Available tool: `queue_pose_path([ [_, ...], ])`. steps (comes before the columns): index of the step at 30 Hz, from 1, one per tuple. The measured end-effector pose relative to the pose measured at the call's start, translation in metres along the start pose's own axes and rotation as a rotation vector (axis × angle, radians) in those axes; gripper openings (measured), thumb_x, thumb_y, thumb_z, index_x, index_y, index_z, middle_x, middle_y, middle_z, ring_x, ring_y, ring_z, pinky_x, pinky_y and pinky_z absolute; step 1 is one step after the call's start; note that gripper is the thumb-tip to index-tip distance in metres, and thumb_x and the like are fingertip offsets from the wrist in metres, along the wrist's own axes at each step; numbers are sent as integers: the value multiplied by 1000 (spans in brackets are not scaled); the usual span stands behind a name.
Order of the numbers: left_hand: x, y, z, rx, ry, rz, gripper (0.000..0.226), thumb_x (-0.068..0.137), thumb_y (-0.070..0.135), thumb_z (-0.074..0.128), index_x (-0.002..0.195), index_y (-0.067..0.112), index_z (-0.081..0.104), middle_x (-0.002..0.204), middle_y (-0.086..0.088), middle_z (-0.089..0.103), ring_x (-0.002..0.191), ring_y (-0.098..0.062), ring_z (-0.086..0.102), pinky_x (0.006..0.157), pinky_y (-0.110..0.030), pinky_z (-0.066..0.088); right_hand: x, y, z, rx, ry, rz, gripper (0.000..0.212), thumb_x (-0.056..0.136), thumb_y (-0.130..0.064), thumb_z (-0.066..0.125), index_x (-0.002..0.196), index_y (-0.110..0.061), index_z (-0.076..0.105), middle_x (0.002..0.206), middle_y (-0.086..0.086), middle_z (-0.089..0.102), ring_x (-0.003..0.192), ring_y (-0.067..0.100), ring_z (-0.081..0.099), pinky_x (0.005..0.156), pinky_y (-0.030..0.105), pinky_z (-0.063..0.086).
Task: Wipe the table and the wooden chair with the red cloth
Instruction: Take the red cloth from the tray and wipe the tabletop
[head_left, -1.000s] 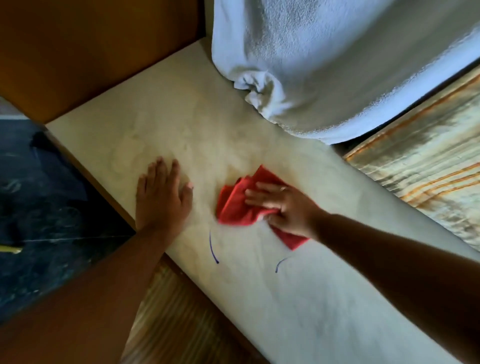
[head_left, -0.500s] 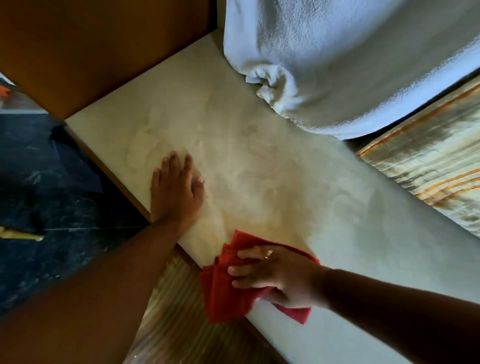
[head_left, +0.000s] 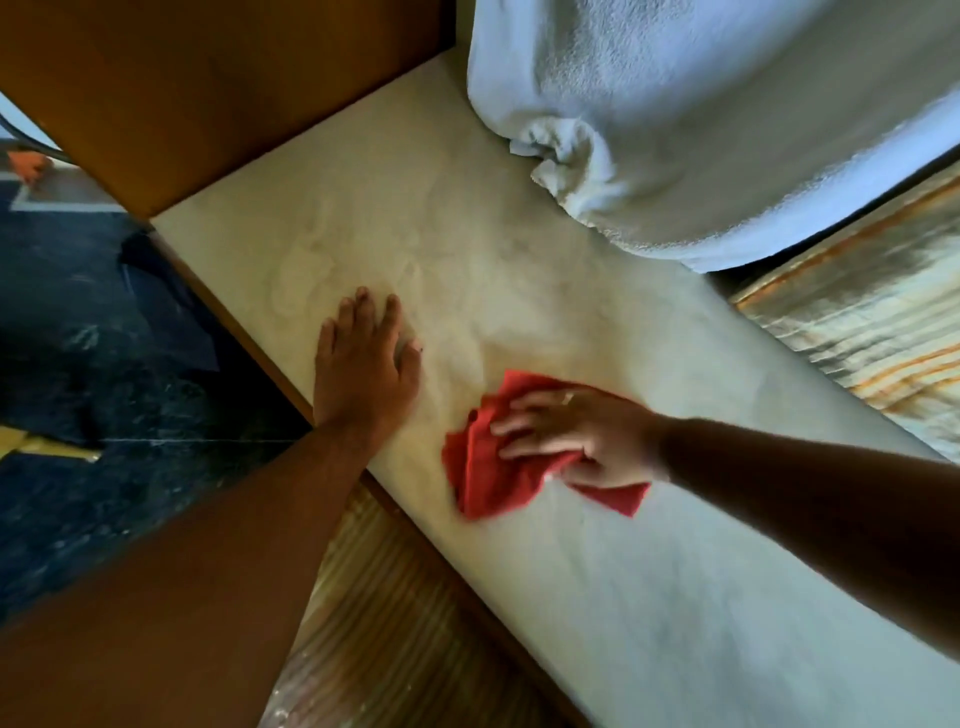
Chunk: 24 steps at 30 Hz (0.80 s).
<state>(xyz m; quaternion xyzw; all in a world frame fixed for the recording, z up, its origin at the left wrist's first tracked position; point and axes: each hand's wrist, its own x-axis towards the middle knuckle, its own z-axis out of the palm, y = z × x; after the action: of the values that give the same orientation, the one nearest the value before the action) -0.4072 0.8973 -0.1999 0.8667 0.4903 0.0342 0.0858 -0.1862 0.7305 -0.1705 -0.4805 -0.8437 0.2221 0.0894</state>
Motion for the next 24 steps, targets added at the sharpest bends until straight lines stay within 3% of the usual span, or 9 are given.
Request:
queue_pose_path([
  [2,2,0,0,13,12,5,65,99,40,37,157,17,21,164,-17,17,152,-33,14,122,-47,13,28,37,-27,-129,202,327,50,87,-16,65,137,-16,55,148,7,46,135,32,41,110,47,34],
  [4,0,-1,1,8,18,0,63,100,38,38,157,16,22,164,-16,18,152,-33,15,122,-47,12,56,30,-25,-190,273,572,53,90,-25,60,141,-21,50,152,7,40,135,34,38,108,45,33],
  [7,0,-2,1,-27,0,-9,62,100,35,37,158,18,21,165,-14,15,153,-30,12,123,-45,9,40,-43,35,-181,289,340,51,84,-26,61,135,-22,57,145,10,50,133,40,43,108,55,34],
  [9,0,-2,1,-31,0,-14,62,99,36,36,158,20,21,166,-13,15,153,-29,11,123,-45,9,-14,-96,73,-103,120,163,53,85,-33,54,138,-32,50,150,-1,43,137,32,37,105,50,35],
  [12,0,-2,2,8,12,-17,62,100,38,34,158,20,20,165,-14,16,153,-31,12,123,-46,11,-77,-71,58,-75,70,145,62,79,-24,55,141,-31,47,155,-5,34,140,23,33,107,43,36],
  [15,0,0,3,40,7,-7,63,101,39,33,158,17,18,165,-17,16,152,-34,13,122,-49,13,-80,2,9,-221,204,557,57,90,-27,56,145,-21,42,156,9,33,139,35,33,112,50,32],
  [18,-2,3,2,65,-1,-12,62,102,38,31,158,16,17,165,-18,15,152,-35,13,123,-49,13,-35,11,0,-245,271,974,60,98,-45,38,153,-25,24,162,10,15,146,36,17,117,49,22],
  [20,-2,4,0,64,-3,-7,62,101,37,33,158,16,17,165,-18,15,152,-34,13,122,-48,13,-15,-28,30,-326,228,822,64,96,-49,32,153,-23,21,162,12,16,146,38,17,116,52,24],
  [24,-4,3,0,18,12,-3,63,100,35,36,158,18,20,165,-16,17,152,-31,14,122,-47,13,-54,-78,63,-264,-20,130,66,90,-47,50,151,-29,30,162,3,21,147,32,21,116,50,23],
])
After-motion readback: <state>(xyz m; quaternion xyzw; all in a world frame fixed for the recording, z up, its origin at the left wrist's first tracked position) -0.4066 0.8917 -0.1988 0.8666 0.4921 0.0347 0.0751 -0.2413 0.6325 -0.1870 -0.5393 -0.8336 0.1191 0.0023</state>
